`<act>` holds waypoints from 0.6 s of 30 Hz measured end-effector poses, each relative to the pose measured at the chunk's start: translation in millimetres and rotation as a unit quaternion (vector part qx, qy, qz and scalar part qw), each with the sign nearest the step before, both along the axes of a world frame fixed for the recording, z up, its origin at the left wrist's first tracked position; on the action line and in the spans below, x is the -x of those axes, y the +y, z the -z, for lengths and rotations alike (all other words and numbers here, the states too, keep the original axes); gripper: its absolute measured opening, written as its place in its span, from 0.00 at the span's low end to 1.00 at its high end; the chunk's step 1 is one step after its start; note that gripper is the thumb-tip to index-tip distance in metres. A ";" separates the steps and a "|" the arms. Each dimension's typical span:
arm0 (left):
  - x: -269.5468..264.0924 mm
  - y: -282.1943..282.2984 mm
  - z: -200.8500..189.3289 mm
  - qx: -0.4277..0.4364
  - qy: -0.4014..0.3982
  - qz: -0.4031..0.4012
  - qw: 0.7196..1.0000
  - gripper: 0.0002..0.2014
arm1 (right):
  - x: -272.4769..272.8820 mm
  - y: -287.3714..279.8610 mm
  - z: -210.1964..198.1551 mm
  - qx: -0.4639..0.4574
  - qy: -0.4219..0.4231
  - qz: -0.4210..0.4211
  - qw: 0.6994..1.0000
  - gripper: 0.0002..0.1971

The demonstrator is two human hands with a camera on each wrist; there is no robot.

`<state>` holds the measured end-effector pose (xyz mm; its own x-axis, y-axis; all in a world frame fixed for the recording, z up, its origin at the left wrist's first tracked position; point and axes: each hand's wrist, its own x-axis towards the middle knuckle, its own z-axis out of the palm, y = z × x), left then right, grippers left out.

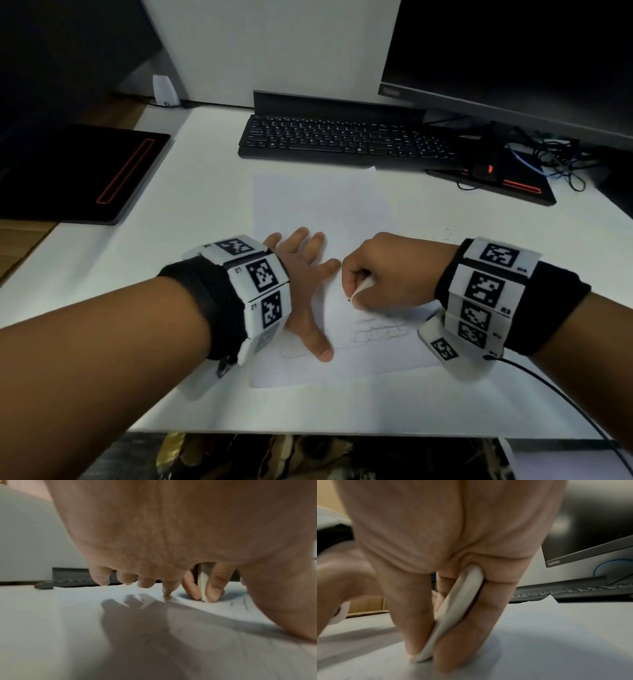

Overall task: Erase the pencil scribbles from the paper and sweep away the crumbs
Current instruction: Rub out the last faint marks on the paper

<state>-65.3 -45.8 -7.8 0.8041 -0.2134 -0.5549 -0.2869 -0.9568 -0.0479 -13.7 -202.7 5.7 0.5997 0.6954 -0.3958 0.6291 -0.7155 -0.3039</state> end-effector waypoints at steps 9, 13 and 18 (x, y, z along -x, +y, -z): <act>-9.5 -13.4 9.8 0.034 0.037 -0.033 0.998 0.60 | 21.8 0.2 -0.9 -0.003 0.015 -0.069 0.998 0.12; -8.7 -13.6 9.8 0.040 0.033 -0.030 0.998 0.61 | 3.1 -5.4 -7.7 0.003 -0.023 -0.006 1.000 0.08; -10.8 -13.9 8.1 0.034 0.041 -0.028 0.998 0.60 | 18.2 -0.2 -5.5 0.017 0.007 -0.069 0.997 0.08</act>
